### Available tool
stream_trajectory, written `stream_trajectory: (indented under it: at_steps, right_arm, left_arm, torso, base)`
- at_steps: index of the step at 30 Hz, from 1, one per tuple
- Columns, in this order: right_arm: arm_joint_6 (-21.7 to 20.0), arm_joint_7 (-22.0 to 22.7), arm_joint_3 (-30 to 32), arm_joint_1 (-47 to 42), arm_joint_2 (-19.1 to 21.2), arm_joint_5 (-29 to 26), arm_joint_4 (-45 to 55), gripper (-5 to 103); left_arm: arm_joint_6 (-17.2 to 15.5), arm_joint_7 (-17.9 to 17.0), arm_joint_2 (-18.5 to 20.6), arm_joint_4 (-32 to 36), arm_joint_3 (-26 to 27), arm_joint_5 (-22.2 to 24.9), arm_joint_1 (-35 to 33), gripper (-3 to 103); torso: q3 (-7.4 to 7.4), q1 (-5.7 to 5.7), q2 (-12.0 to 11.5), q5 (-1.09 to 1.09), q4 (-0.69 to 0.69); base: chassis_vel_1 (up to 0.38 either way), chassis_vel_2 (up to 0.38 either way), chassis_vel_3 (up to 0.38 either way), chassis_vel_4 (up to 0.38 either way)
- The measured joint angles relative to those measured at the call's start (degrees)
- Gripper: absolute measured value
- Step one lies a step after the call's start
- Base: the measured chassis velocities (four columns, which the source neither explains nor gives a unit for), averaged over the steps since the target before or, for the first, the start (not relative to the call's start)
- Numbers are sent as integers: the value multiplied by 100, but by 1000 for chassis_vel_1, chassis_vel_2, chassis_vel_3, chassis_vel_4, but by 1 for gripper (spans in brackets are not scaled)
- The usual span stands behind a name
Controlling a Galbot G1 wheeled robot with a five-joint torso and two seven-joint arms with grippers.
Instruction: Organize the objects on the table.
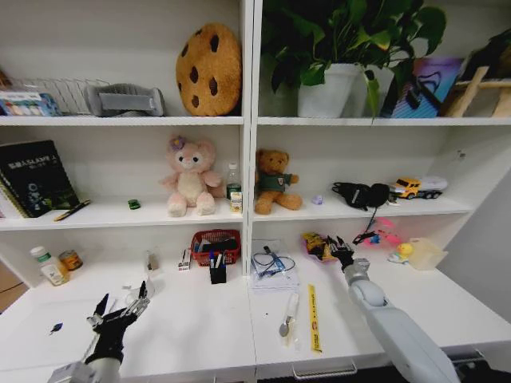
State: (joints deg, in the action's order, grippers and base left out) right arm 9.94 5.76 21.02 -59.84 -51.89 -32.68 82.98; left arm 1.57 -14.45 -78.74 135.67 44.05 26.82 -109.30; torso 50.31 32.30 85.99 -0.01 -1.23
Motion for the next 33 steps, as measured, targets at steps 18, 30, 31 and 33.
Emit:
stream_trajectory:
  at_steps: [18, 30, 31, 33]
  right_arm:
    - [-175, 577, 2529, -3763, -274, 478, 3673, 100]
    - [16, 513, 2881, -4524, -878, 770, 4367, 100]
    - [34, 508, 2881, -4596, -1007, 793, 4449, 100]
    - [49, 506, 2881, -4624, -1046, 797, 4474, 100]
  left_arm:
    - [-349, -195, 318, -77, 151, 135, 271, 100]
    - [-362, -193, 331, -63, 226, 149, 210, 100]
    - [-364, -193, 328, -57, 252, 157, 196, 100]
    - [-365, -192, 328, -57, 268, 169, 190, 100]
  torso:
    - [0, -1, 1, 0, 0]
    - [0, -1, 1, 1, 1]
    - [0, -1, 1, 0, 1]
    - [0, -1, 1, 1, 0]
  base:
    - [0, 0, 0, 0]
    - [0, 0, 0, 0]
    - [0, 0, 0, 0]
    - [0, 0, 0, 0]
